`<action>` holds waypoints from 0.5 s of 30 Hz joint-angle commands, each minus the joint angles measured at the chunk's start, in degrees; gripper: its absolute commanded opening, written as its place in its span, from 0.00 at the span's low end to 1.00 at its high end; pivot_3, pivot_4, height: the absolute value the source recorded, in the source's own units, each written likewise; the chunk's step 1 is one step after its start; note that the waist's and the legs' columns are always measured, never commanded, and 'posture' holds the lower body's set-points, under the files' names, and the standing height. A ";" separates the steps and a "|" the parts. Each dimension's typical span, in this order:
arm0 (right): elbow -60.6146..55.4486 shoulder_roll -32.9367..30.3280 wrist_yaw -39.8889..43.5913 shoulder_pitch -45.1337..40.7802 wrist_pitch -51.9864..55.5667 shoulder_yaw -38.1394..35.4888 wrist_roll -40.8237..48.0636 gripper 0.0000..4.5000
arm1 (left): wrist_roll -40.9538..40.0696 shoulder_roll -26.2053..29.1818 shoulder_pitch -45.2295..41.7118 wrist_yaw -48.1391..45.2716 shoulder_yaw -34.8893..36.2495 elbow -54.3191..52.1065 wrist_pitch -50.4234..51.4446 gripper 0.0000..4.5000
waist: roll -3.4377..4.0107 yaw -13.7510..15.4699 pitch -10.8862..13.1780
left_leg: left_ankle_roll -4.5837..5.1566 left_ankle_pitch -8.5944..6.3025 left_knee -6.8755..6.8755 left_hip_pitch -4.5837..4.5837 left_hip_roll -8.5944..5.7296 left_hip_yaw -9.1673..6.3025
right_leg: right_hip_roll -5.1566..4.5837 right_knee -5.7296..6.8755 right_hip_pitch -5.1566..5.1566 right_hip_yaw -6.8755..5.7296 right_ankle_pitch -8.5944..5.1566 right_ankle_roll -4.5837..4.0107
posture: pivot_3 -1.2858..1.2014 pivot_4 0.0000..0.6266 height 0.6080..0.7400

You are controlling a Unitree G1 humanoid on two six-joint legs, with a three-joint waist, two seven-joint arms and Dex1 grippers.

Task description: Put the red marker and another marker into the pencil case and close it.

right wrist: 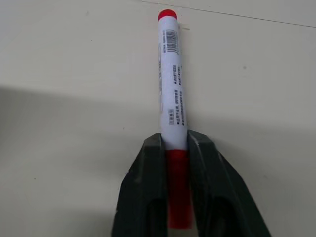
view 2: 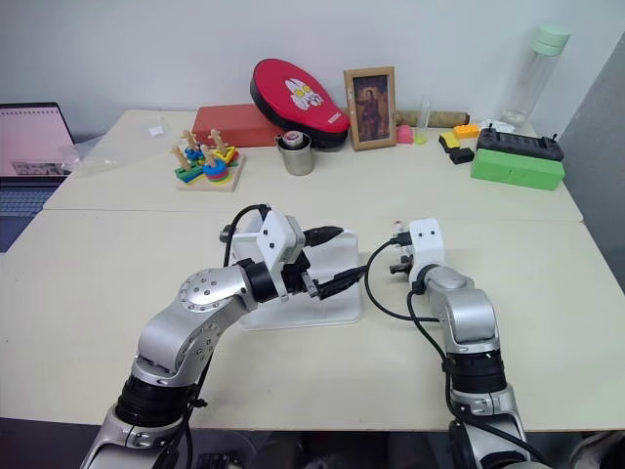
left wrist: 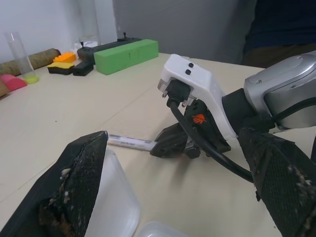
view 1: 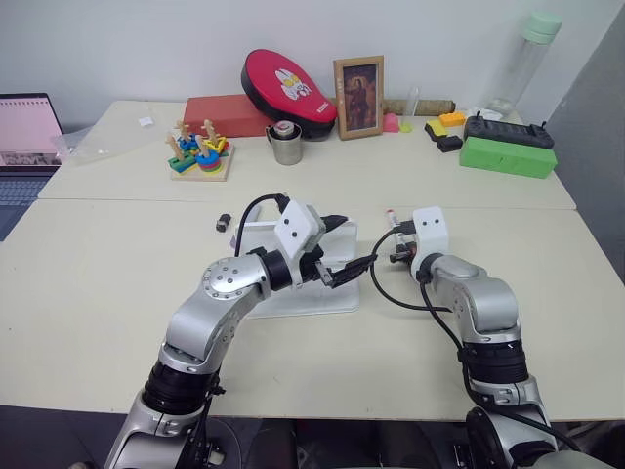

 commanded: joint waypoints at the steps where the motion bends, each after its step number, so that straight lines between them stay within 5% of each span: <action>1: 0.13 -0.67 -0.73 -0.91 0.14 -1.38 0.37 0.06 | 0.09 -0.45 -1.07 -0.12 0.36 -0.65 -1.21 1.00 | 0.00 0.00 0.00 | 0.00 0.00 0.00 0.00 0.00 0.00 | 0.00 0.00 0.00 0.00 0.00 0.00 | 0.52 0.24 1.00; 7: 1.31 -1.65 2.98 -8.01 -11.09 -6.39 4.89 0.06 | 1.64 2.28 -1.39 1.13 2.68 -2.90 -0.08 1.00 | 0.05 -0.12 0.04 | 0.00 0.00 0.00 -0.01 0.00 0.01 | 0.00 0.00 -0.03 0.01 0.00 0.00 | 0.52 0.24 1.00; 15: -3.27 -5.63 29.49 -14.43 -19.04 -3.74 22.80 0.06 | -7.55 14.32 9.88 0.66 20.87 -18.71 11.71 1.00 | 0.12 -2.02 0.08 | 0.03 -0.02 -0.15 -0.01 0.00 0.03 | 0.00 -0.10 -0.07 0.06 -0.02 0.00 | 0.52 0.24 1.00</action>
